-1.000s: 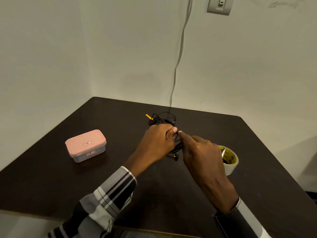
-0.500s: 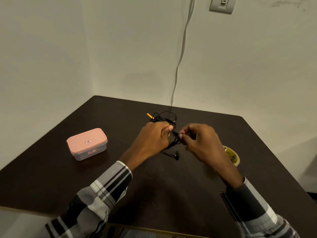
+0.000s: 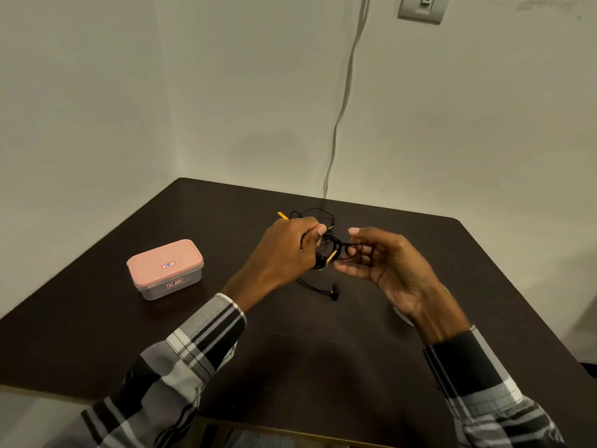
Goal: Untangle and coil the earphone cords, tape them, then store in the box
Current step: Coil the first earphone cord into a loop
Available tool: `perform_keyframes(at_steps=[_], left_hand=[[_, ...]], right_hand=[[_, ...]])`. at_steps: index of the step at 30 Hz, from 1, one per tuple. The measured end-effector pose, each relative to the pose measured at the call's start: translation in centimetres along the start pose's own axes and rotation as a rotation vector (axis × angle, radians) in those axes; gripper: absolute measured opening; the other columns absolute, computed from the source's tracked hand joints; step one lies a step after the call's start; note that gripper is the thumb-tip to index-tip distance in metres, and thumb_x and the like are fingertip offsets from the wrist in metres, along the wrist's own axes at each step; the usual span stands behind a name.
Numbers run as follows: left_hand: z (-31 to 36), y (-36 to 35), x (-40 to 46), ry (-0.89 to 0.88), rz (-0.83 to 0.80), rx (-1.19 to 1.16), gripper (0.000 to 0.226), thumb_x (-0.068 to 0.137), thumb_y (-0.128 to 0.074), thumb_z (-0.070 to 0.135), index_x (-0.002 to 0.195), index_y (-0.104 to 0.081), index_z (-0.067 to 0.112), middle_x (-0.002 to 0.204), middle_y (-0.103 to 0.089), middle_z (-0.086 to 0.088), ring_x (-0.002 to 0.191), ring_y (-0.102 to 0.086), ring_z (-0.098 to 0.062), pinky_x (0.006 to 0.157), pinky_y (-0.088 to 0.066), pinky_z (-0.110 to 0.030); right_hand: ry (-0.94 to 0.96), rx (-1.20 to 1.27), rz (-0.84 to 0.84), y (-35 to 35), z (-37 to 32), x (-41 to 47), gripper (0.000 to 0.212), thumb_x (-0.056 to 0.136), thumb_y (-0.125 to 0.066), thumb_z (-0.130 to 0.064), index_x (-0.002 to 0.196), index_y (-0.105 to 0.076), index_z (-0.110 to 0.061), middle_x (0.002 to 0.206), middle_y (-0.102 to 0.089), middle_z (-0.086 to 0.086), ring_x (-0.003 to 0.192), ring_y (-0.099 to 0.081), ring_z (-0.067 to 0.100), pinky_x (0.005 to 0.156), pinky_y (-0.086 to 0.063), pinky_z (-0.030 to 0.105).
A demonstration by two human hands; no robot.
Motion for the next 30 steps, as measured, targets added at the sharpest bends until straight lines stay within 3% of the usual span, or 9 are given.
perform_keyframes(at_steps=[3,8,13,15,18,21,26,30], left_hand=[[0.4,-0.1,-0.1,-0.033,0.003,0.001,0.036,0.100,-0.040,0.035,0.070,-0.053,0.020,0.058,-0.052,0.010,0.052,-0.051,-0.009,0.050,-0.029,-0.015],[0.1,0.1,-0.3,-0.037,0.025,0.005,0.041,0.100,-0.039,0.037,0.072,-0.057,0.014,0.060,-0.056,0.006,0.051,-0.051,-0.012,0.051,-0.031,-0.018],[0.9,0.6,-0.4,-0.159,0.065,0.146,0.034,0.101,-0.038,0.033,0.071,-0.047,0.017,0.059,-0.043,0.010,0.048,-0.040,-0.014,0.048,-0.027,-0.023],[1.2,0.5,-0.5,-0.233,0.066,0.218,0.027,0.098,-0.046,0.024,0.074,-0.051,0.014,0.062,-0.045,0.008,0.050,-0.039,-0.014,0.046,-0.033,-0.028],[1.0,0.0,-0.7,-0.282,0.055,0.354,0.015,0.085,-0.066,0.004,0.078,-0.055,0.010,0.065,-0.055,-0.003,0.052,-0.045,-0.019,0.044,-0.037,-0.029],[0.8,-0.5,-1.0,-0.255,0.063,0.359,0.013,0.087,-0.065,0.007,0.078,-0.055,0.010,0.066,-0.055,-0.004,0.053,-0.049,-0.023,0.043,-0.039,-0.031],[0.5,0.6,-0.8,-0.059,0.164,0.043,0.031,0.101,-0.045,0.025,0.076,-0.057,0.013,0.058,-0.047,0.012,0.050,-0.045,-0.012,0.048,-0.034,-0.025],[0.3,1.4,-0.4,0.022,0.196,-0.110,0.035,0.102,-0.043,0.030,0.073,-0.056,0.015,0.060,-0.052,0.010,0.051,-0.048,-0.009,0.048,-0.031,-0.017]], right_hand=[[0.063,-0.067,0.088,0.3,0.2,0.5,0.012,0.082,-0.073,-0.001,0.077,-0.063,-0.008,0.074,-0.065,0.010,0.071,-0.066,0.022,0.080,-0.061,0.038],[0.157,-0.136,0.177,0.7,-0.3,0.4,0.020,0.080,-0.067,0.014,0.089,-0.065,-0.004,0.074,-0.071,0.009,0.073,-0.072,0.022,0.075,-0.062,0.035],[0.020,-0.075,0.085,0.1,-0.4,0.6,0.026,0.084,-0.056,0.013,0.103,-0.066,-0.001,0.074,-0.067,0.009,0.058,-0.063,0.012,0.057,-0.056,0.022],[-0.008,-0.062,0.080,0.3,-0.2,0.6,0.029,0.084,-0.054,0.012,0.107,-0.067,0.000,0.073,-0.068,0.007,0.056,-0.058,0.011,0.051,-0.049,0.018],[0.004,-0.251,0.126,0.9,0.1,0.4,0.025,0.084,-0.058,0.007,0.104,-0.070,-0.003,0.078,-0.075,0.008,0.058,-0.057,0.012,0.055,-0.046,0.021],[0.032,-0.412,0.165,1.1,-0.1,0.3,0.019,0.089,-0.058,-0.003,0.101,-0.072,-0.009,0.077,-0.075,0.007,0.063,-0.059,0.012,0.063,-0.049,0.025],[0.085,-0.222,0.170,1.1,0.0,0.6,0.012,0.091,-0.063,-0.005,0.100,-0.071,-0.003,0.067,-0.061,0.005,0.060,-0.060,0.017,0.071,-0.059,0.039],[0.085,-0.148,0.042,0.4,0.5,0.6,0.023,0.084,-0.073,-0.013,0.104,-0.074,-0.002,0.079,-0.064,0.004,0.067,-0.061,0.014,0.073,-0.061,0.035]])
Point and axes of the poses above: each hand's wrist, its own x-axis towards the middle knuckle, its own y-axis out of the back of the hand, z = x × y, the point moved 7 cm from there along x, towards the middle knuckle
